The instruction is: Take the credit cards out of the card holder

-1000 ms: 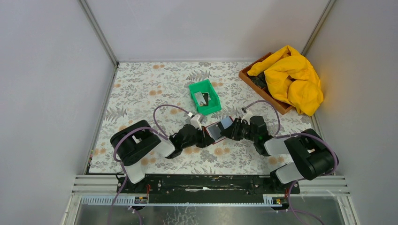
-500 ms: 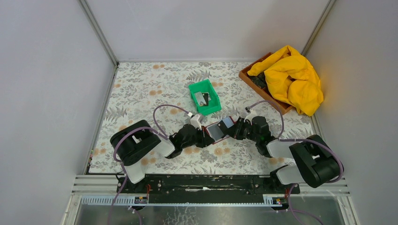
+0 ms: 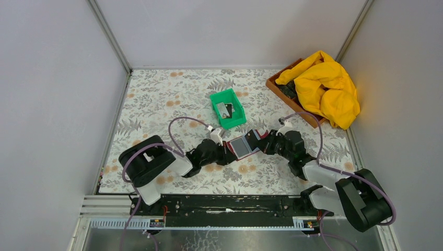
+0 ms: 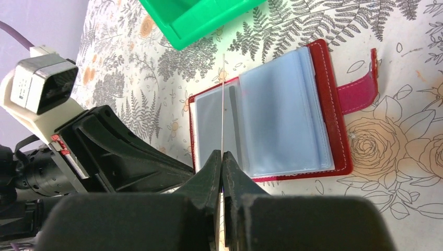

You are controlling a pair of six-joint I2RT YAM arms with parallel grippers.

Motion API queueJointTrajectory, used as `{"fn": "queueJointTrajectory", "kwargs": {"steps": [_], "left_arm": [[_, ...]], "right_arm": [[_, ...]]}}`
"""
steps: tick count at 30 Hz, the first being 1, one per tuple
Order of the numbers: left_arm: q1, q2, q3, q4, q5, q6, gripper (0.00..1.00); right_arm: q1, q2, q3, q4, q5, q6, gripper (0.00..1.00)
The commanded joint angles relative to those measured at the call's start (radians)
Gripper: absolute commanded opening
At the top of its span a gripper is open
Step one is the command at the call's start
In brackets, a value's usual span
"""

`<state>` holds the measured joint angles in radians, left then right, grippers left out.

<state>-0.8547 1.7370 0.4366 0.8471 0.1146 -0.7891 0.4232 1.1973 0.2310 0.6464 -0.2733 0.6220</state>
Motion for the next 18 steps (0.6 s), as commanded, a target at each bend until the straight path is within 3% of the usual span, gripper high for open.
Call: {"fn": "queueJointTrajectory", "kwargs": {"steps": [1,11,18], "left_arm": [[0.009,-0.062,-0.033,-0.009,-0.003,0.034,0.0],[0.009,-0.13,-0.081,0.0,-0.009,0.056,0.0],[0.01,-0.16,-0.11,0.004,-0.011,0.063,0.0]], "right_arm": [[-0.005,-0.063,0.033,-0.037,0.02,-0.02,0.0],[-0.004,0.134,0.265,0.072,-0.036,0.063,0.0],[0.032,0.337,0.539,-0.025,-0.004,-0.015,0.0]]}}
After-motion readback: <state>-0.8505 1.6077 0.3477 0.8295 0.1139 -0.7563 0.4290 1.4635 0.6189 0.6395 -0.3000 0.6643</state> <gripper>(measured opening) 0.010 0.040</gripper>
